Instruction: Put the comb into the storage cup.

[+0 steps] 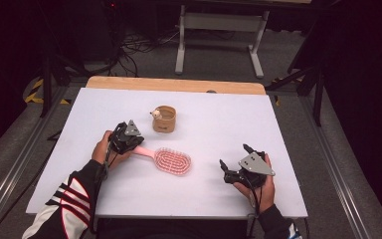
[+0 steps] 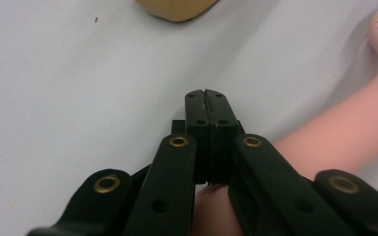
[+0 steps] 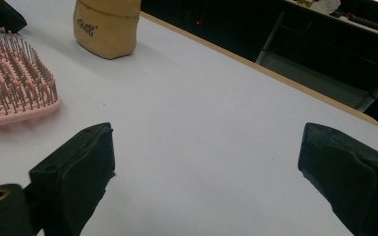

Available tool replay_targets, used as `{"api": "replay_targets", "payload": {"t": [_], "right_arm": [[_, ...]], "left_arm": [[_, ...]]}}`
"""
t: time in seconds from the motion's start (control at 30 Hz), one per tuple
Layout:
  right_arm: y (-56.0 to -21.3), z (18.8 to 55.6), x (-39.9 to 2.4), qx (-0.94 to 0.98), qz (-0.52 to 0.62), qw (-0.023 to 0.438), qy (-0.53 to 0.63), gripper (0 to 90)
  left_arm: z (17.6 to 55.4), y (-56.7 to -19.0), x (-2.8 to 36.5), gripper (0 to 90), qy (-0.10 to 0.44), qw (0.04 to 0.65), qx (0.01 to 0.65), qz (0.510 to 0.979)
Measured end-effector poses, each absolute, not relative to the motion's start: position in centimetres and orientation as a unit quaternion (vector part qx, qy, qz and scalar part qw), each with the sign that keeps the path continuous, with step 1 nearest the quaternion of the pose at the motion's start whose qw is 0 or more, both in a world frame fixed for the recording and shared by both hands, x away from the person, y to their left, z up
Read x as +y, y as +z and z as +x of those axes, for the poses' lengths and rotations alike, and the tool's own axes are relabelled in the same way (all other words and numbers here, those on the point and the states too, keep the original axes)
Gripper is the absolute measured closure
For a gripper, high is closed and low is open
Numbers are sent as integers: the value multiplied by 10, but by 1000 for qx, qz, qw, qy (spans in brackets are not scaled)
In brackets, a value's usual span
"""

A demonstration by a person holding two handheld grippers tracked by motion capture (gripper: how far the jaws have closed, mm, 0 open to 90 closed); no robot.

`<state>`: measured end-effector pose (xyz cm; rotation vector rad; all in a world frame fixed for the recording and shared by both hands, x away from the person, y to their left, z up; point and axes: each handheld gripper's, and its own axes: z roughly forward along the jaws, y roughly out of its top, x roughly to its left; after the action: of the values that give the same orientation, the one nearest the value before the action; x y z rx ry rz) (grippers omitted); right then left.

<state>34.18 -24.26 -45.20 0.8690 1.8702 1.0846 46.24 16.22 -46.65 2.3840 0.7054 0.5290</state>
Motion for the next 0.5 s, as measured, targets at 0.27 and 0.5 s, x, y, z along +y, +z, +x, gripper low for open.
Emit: {"api": "replay_targets", "payload": {"t": [0.27, 0.5], "right_arm": [[-452, 342, -244, 737, 344, 394, 427, 78], [-451, 342, -244, 738, 343, 395, 426, 78]], "left_arm": [[447, -466, 173, 899, 197, 286, 263, 900], [425, -465, 181, 898, 195, 276, 253, 906]]}}
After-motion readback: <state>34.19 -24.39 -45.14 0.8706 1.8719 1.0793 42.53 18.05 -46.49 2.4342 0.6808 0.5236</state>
